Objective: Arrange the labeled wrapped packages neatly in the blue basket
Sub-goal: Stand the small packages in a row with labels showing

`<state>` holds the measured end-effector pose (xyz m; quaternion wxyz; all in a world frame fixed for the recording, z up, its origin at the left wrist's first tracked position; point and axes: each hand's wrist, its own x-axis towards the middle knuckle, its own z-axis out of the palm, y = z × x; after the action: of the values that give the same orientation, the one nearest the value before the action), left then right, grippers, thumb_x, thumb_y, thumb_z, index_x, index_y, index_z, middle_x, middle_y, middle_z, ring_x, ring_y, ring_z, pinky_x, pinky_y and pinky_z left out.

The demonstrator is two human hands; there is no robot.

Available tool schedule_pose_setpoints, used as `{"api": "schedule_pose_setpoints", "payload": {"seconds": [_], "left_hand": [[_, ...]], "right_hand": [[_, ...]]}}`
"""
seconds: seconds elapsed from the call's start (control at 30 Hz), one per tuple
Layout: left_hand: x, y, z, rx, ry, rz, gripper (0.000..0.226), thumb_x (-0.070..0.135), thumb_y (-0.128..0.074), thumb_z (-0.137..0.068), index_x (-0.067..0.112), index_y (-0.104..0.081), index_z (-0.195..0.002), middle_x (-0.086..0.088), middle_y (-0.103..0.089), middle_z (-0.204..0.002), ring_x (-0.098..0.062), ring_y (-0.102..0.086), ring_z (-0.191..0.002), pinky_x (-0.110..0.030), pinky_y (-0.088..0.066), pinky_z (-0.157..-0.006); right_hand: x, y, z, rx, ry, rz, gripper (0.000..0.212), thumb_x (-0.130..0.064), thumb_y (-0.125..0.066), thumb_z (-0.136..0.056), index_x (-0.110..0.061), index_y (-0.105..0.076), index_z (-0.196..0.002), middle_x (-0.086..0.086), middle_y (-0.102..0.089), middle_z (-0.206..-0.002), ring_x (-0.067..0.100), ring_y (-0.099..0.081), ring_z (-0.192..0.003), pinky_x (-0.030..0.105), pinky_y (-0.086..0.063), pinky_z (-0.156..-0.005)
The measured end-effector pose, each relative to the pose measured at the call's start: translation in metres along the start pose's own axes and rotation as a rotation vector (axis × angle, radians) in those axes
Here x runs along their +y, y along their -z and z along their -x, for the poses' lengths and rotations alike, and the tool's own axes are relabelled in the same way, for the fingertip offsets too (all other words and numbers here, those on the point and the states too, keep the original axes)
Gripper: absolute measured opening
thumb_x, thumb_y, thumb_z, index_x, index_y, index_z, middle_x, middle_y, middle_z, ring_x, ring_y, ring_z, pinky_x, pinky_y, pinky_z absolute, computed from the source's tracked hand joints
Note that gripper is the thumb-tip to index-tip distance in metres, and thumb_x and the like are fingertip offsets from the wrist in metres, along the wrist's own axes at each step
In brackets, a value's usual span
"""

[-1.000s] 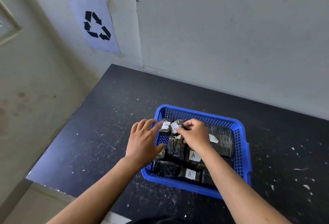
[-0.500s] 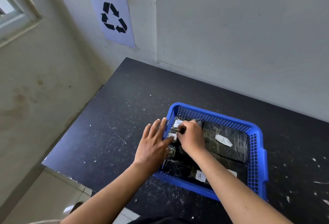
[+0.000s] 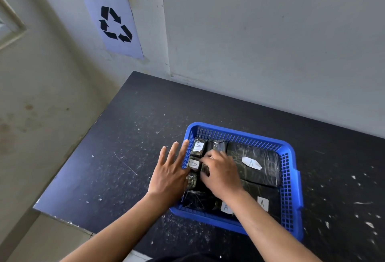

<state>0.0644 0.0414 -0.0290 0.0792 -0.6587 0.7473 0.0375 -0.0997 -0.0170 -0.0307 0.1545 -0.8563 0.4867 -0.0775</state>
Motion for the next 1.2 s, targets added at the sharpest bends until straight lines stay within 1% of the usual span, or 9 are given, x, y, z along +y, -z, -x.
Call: {"api": "schedule_pose_setpoints", "payload": {"seconds": [0.2,0.37,0.57,0.7,0.8,0.9,1.0,1.1,1.2], "left_hand": [[0.001,0.001,0.002,0.018,0.017,0.027,0.029,0.031,-0.043,-0.092,0.034,-0.068,-0.105,-0.011,0.021,-0.162,-0.035,0.005,-0.149,-0.058,0.001,-0.118],[0.001,0.002,0.002,0.007,0.019,0.022,0.029,0.033,-0.042,-0.093,0.035,-0.068,-0.107,-0.012,0.021,-0.162,-0.035,0.003,-0.149,-0.057,-0.001,-0.118],[0.003,0.003,0.003,0.024,0.029,0.058,0.028,0.028,-0.043,-0.092,0.032,-0.069,-0.102,-0.011,0.02,-0.163,-0.035,0.0,-0.149,-0.057,-0.003,-0.118],[0.003,0.004,0.003,0.021,0.033,0.056,0.027,0.03,-0.044,-0.094,0.032,-0.068,-0.106,-0.011,0.022,-0.162,-0.034,0.0,-0.149,-0.056,-0.003,-0.118],[0.005,0.004,0.003,-0.005,0.036,0.069,0.023,0.033,-0.049,-0.094,0.033,-0.067,-0.107,-0.009,0.024,-0.162,-0.034,-0.001,-0.149,-0.055,-0.005,-0.119],[0.005,0.004,0.003,-0.028,0.04,0.07,0.021,0.035,-0.052,-0.094,0.034,-0.067,-0.108,-0.009,0.026,-0.161,-0.035,-0.001,-0.148,-0.056,-0.006,-0.119],[0.004,0.007,0.004,-0.004,0.034,0.076,0.025,0.037,-0.056,-0.093,0.037,-0.061,-0.117,-0.01,0.022,-0.162,-0.035,-0.001,-0.149,-0.055,-0.007,-0.119],[-0.001,0.009,0.012,0.095,0.085,0.142,0.041,0.034,-0.068,-0.085,0.036,-0.059,-0.125,-0.013,-0.005,-0.165,-0.036,-0.013,-0.147,-0.055,-0.017,-0.118],[-0.004,0.002,0.024,0.127,0.092,0.164,0.039,0.036,-0.07,-0.084,0.041,-0.062,-0.122,-0.011,-0.014,-0.163,-0.035,-0.015,-0.147,-0.053,-0.017,-0.119]], "right_hand": [[0.031,0.009,0.022,-0.243,-0.12,0.028,0.053,-0.032,-0.085,-0.071,-0.03,-0.063,-0.118,-0.008,-0.048,-0.12,0.015,-0.048,-0.108,0.038,-0.04,-0.1],[0.031,0.001,0.028,-0.141,-0.118,0.058,0.039,-0.031,-0.088,-0.072,-0.02,-0.068,-0.104,-0.007,-0.055,-0.108,0.013,-0.057,-0.09,0.034,-0.054,-0.087],[0.029,-0.008,0.036,-0.105,-0.081,0.193,0.036,-0.045,-0.078,-0.078,-0.023,-0.071,-0.106,-0.009,-0.066,-0.113,0.018,-0.053,-0.107,0.04,-0.042,-0.096],[0.023,-0.003,0.031,-0.001,-0.07,0.098,0.049,-0.046,-0.074,-0.08,-0.026,-0.064,-0.124,-0.005,-0.061,-0.123,0.02,-0.055,-0.112,0.043,-0.044,-0.1],[0.02,-0.004,0.026,-0.114,0.025,0.13,0.063,-0.041,-0.073,-0.085,-0.03,-0.048,-0.142,-0.002,-0.048,-0.146,0.023,-0.045,-0.133,0.045,-0.033,-0.111],[0.021,-0.003,0.021,-0.205,0.034,0.19,0.065,-0.036,-0.073,-0.086,-0.033,-0.044,-0.144,-0.004,-0.045,-0.15,0.022,-0.041,-0.137,0.044,-0.028,-0.114],[0.014,0.001,0.019,-0.175,0.003,0.107,0.056,-0.033,-0.073,-0.085,-0.03,-0.053,-0.138,-0.003,-0.052,-0.142,0.022,-0.046,-0.13,0.044,-0.031,-0.111],[-0.003,0.007,0.017,-0.102,0.011,-0.031,0.034,-0.033,-0.073,-0.085,-0.027,-0.066,-0.118,-0.005,-0.061,-0.113,0.02,-0.056,-0.108,0.041,-0.044,-0.096],[-0.017,0.008,0.021,-0.231,0.005,-0.054,0.028,-0.036,-0.076,-0.08,-0.025,-0.069,-0.105,-0.004,-0.061,-0.097,0.021,-0.06,-0.094,0.037,-0.048,-0.081]]}}
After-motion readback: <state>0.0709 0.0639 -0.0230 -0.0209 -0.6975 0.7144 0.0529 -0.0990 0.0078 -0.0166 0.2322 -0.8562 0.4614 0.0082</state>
